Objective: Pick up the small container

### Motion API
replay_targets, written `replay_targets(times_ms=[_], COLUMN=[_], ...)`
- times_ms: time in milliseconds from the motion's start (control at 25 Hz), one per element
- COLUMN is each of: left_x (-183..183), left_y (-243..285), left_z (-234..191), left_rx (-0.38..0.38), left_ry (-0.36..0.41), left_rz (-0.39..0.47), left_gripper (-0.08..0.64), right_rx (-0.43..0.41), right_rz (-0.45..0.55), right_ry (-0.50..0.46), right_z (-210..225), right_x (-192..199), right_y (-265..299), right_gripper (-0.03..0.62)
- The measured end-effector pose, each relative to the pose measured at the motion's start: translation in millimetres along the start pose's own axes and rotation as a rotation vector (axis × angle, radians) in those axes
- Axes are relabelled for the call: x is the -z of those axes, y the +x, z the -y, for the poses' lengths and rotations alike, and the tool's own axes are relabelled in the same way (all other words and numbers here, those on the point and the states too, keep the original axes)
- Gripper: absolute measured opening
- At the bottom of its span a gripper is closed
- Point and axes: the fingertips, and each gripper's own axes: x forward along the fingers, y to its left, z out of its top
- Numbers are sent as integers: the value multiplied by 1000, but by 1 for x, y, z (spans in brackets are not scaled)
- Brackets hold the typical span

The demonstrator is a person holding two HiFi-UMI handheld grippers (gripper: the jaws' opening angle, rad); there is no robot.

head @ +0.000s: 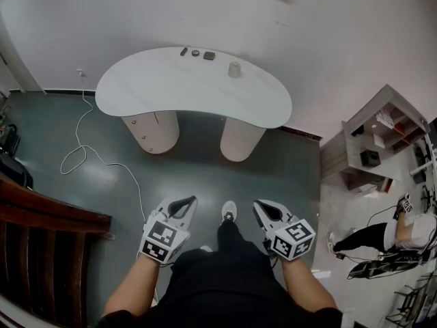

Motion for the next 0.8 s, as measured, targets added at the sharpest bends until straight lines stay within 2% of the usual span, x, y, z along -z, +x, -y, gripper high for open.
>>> replay_targets(times_ms=[280, 520, 800], left_x=[-9, -49, -98], left_y=[32, 82, 144], left_z=[-35, -73, -114], left_rx=[-13, -30, -57], left_ry=[-9, 8, 6], left_rz=[-19, -3, 9], left_gripper=[17, 17, 17], right_rx=[-12, -18, -52], right_rz=[20, 25, 49], right_ry=[9, -4, -45], right_z=[32, 85, 149], right_x=[-21, -53, -113], right_y=[42, 78, 119], right_gripper=[-6, -6, -6])
